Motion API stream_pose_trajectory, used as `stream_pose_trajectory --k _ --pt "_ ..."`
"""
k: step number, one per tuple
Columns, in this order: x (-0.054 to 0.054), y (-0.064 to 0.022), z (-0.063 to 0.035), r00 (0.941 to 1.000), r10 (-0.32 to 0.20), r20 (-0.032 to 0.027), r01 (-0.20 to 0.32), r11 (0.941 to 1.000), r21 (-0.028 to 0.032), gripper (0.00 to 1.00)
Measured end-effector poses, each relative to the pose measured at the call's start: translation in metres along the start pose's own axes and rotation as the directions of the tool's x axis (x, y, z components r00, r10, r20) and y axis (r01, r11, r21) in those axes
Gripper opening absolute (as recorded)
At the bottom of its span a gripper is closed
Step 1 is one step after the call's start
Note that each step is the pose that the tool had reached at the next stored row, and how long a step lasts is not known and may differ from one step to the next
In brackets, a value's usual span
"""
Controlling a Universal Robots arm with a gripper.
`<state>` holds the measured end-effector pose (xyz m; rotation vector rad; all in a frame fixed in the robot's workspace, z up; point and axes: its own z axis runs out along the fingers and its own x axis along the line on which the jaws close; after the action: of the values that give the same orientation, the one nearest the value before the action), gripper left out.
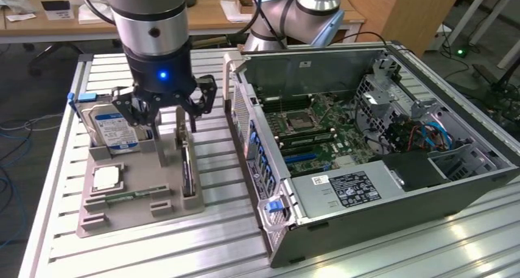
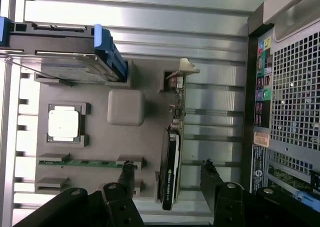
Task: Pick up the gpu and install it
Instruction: 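Pick up the gpu and move the gpu toward the slot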
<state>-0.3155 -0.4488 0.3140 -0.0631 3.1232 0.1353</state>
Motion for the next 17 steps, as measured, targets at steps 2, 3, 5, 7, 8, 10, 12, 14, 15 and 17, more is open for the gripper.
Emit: stream_pose_trajectory --k 2,3,5,7,8,10,12,14,15,17 --pt "0.000 -0.0024 0.0015 1.0000 0.000 0.0001 0.000 1.0000 -0.0024 0.65" --pt "0.000 -0.0036 0.0023 1.0000 0.000 0.0002 0.000 1.0000 -0.0037 0.65" --pt "0.000 -0.0058 0.0040 1.0000 0.000 0.0003 0.000 1.0000 -0.0062 0.65" --pt "0.000 -0.0078 0.0059 1.0000 0.000 0.0004 0.000 0.9999 -0.0104 0.65" --pt "0.000 -0.0088 0.0068 1.0000 0.000 0.0005 0.000 0.9999 -0.0128 0.65" --pt "0.001 -0.0103 0.0084 1.0000 0.000 0.0007 0.000 0.9999 -0.0164 0.65" --pt "0.001 -0.0117 0.0091 1.0000 0.000 0.0008 0.000 0.9998 -0.0176 0.65" --pt "0.000 -0.0125 0.0095 1.0000 0.000 0.0008 0.000 0.9998 -0.0177 0.65" --pt "0.000 -0.0130 0.0096 1.0000 0.000 0.0007 0.000 0.9998 -0.0177 0.65" --pt "0.000 -0.0136 0.0097 1.0000 0.000 0.0007 0.000 0.9998 -0.0177 0.65"
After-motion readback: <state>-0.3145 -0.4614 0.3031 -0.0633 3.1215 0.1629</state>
